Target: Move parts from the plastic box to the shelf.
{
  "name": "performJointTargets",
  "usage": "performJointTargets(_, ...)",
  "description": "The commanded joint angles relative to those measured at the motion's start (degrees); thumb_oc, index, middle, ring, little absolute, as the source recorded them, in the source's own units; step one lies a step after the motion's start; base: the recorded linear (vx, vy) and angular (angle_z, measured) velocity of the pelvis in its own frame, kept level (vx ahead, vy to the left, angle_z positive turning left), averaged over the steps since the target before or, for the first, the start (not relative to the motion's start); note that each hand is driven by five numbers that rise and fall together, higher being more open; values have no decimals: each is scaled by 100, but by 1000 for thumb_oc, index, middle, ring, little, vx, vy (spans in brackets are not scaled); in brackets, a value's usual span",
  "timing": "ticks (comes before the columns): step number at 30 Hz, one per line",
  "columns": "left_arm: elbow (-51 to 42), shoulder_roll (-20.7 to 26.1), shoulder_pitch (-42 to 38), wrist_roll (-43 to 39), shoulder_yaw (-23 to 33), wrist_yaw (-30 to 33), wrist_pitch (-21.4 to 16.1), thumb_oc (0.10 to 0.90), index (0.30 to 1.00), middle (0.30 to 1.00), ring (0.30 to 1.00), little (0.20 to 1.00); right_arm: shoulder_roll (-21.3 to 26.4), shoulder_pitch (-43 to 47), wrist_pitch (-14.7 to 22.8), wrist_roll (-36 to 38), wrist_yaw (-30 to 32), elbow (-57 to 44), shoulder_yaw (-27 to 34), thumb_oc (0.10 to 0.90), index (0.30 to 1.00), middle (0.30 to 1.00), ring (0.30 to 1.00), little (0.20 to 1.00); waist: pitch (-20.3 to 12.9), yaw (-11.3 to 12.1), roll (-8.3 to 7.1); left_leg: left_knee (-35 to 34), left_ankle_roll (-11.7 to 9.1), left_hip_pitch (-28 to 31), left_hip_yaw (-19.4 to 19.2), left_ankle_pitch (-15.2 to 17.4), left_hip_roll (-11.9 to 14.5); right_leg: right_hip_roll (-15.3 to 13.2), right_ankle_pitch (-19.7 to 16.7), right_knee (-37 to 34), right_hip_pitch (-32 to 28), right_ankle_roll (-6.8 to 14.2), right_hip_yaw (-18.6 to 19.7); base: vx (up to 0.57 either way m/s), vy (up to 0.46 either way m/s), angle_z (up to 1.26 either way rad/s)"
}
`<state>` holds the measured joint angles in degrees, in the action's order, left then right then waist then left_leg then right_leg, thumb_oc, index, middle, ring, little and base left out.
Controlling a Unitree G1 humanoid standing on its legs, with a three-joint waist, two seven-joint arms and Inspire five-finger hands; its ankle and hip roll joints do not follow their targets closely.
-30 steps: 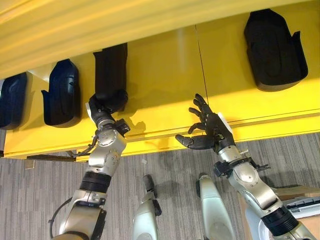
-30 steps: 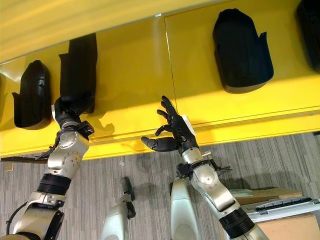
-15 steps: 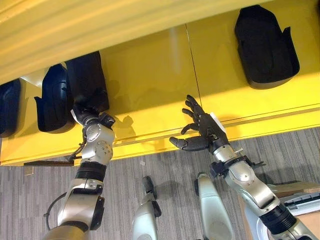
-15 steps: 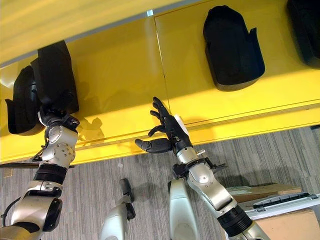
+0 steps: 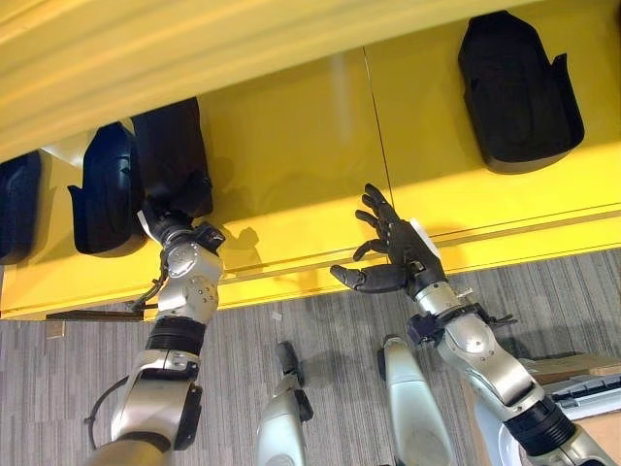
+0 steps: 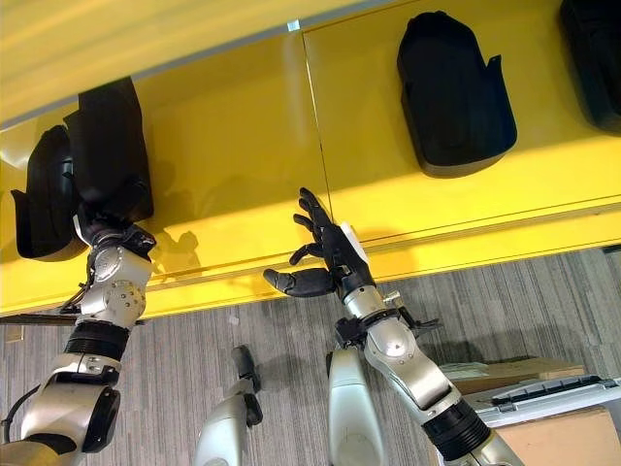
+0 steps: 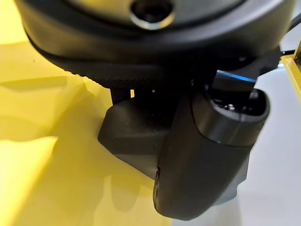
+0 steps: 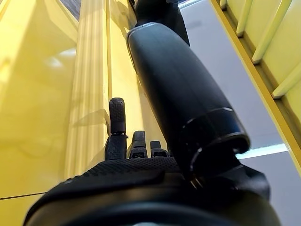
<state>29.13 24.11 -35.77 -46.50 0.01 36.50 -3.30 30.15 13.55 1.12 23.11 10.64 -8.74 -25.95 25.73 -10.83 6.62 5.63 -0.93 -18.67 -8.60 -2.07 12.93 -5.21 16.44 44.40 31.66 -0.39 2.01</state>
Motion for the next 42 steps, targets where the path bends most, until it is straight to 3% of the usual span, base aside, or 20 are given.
performJointTargets(1,57,166,497,225,-124,-130,602,400,300,300,300,300,-160,-297,-347,99,261,460,84,900,1000,1000,1000,1000,322,8,-338,291,-538,205,-87,-443,-5,-149,101,-544,-429,36,-600,0,0,0)
performJointTargets(9,-168,126,1010,133,-68,-207,654,400,300,300,300,300,-112,-333,-370,28,242,495,200,900,1000,1000,1000,1000,328,50,-213,287,-525,248,-78,-500,-56,-184,105,-597,-496,27,-601,7,30,1)
performJointTargets(23,-309,-39,1245,-24,33,-233,470,400,300,300,300,300,-92,-310,-418,-10,218,483,228,900,1000,1000,1000,1000,306,104,-203,288,-521,248,-60,-520,-83,-208,138,-566,-504,7,-644,1,3,0)
performJointTargets(37,347,170,511,-303,230,69,256,400,300,300,300,300,5,-247,-517,0,92,461,172,900,1000,1000,1000,1000,259,-73,-292,305,-558,273,-174,-497,-6,-170,183,-483,-458,-2,-567,0,0,0)
performJointTargets(42,741,443,88,-498,304,325,218,400,300,300,300,300,85,-202,-571,-4,-28,452,137,900,1000,1000,1000,1000,241,-189,-324,295,-589,282,-243,-498,33,-147,197,-464,-418,-4,-503,2,11,-1)
